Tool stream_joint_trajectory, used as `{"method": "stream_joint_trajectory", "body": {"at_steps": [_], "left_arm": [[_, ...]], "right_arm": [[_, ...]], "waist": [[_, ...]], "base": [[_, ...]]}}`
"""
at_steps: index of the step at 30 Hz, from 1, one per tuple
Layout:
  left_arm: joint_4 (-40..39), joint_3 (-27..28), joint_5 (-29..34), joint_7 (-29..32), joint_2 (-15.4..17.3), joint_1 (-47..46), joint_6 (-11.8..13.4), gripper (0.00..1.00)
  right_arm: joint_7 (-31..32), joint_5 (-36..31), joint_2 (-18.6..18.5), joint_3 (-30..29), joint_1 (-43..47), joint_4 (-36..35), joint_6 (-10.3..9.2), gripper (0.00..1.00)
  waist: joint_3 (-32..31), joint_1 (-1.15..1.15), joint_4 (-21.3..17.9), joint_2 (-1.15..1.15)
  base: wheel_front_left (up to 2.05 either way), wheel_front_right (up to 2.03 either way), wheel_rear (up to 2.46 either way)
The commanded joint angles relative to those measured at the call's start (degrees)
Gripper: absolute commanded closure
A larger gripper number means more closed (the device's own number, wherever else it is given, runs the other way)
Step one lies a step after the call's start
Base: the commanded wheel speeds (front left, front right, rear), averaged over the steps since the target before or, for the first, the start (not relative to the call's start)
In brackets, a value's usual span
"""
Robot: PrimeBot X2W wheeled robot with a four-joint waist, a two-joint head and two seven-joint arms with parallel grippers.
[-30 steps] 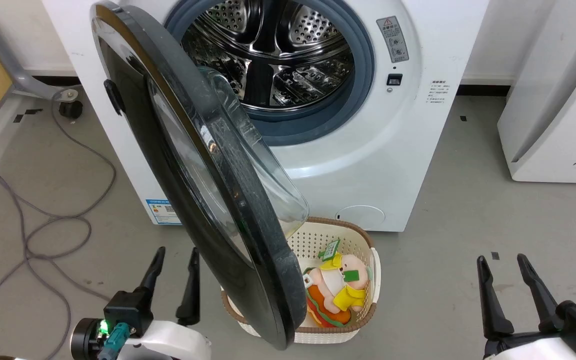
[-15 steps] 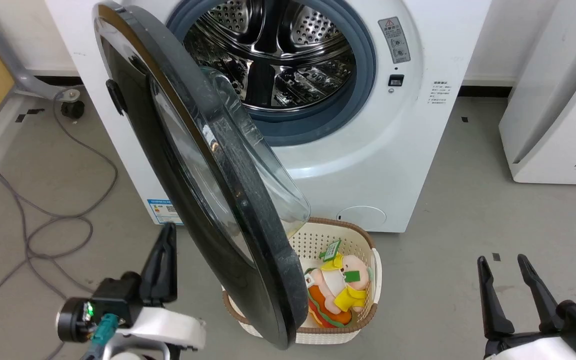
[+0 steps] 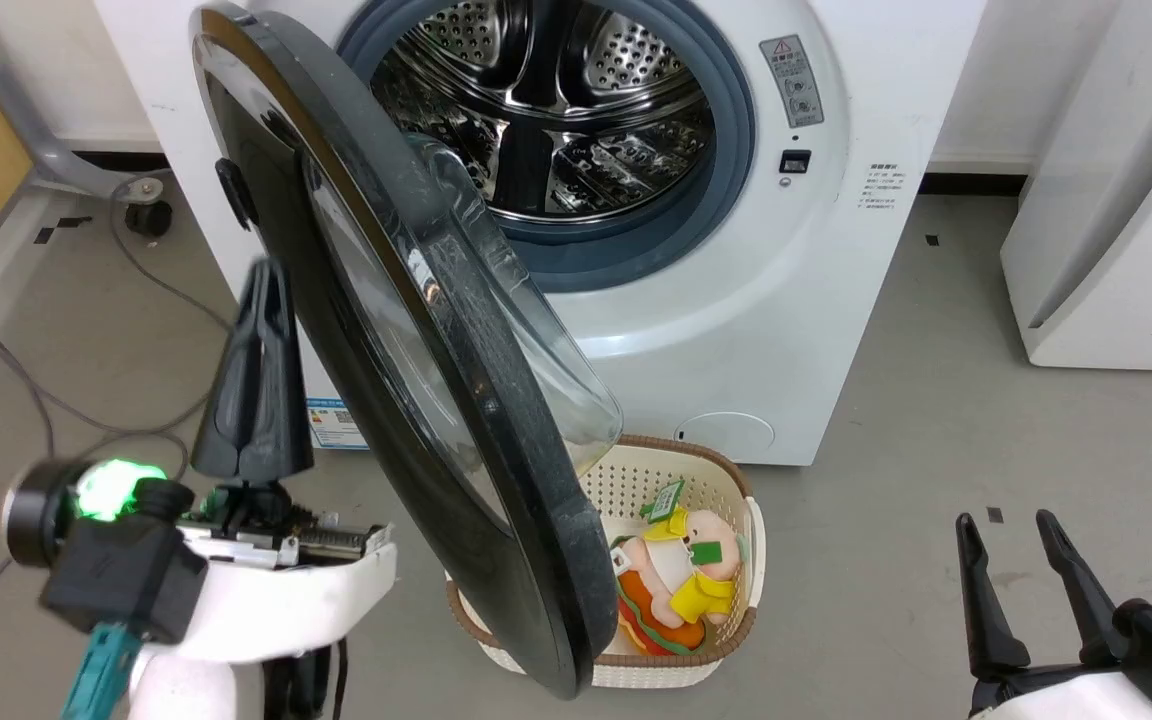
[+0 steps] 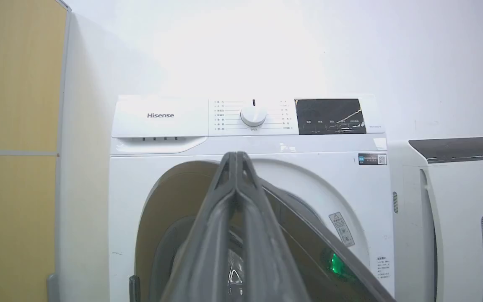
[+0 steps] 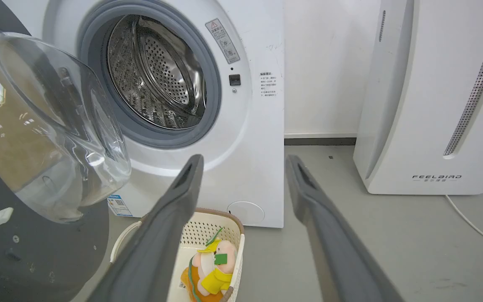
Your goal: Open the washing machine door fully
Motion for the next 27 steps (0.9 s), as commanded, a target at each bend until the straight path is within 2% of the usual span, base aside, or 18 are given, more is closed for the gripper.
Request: {"method": "stream_joint_trajectory", "body": {"at_steps": [1,7,13,20,27], "left_arm": [[-3.29,-0.94,0.27,-0.24,0.12,-1.38,0.25,1.00],[-13.03,-5.30,0.94,-0.24,0.09,-3.19,-0.36,1.00],[-17.23,-12.97,1.52,-0.22,0.10,-0.71,-1.89,1.00],[-16.21,-22.37,0.15,3.35,2.05,4.94,-3.79,1.00],[-11.44,-30.97,-3.16,7.47,4.88,8.90,-4.65,1.00]], "right_arm": [[0.11,0.40,0.26,-0.15,0.41,-0.20,0.03,0.00],[0.21,0.47,0.26,0.10,0.31,-0.10,0.03,0.00],[0.31,0.77,0.26,0.07,0.66,0.40,0.03,0.00],[0.25,0.96,0.26,-0.19,1.11,0.74,0.03,0.00],[0.47,1.02,0.26,-0.07,0.77,1.15,0.03,0.00]], "waist": [[0.14,0.00,-0.01,0.00],[0.48,0.00,-0.43,0.00],[0.28,0.00,-0.94,0.00],[0.14,0.00,-0.69,0.00],[0.40,0.00,-0.13,0.00]], "base": [[0.00,0.00,0.00],[0.00,0.00,0.00],[0.00,0.00,0.00],[0.00,0.00,0.00],[0.00,0.00,0.00]]}}
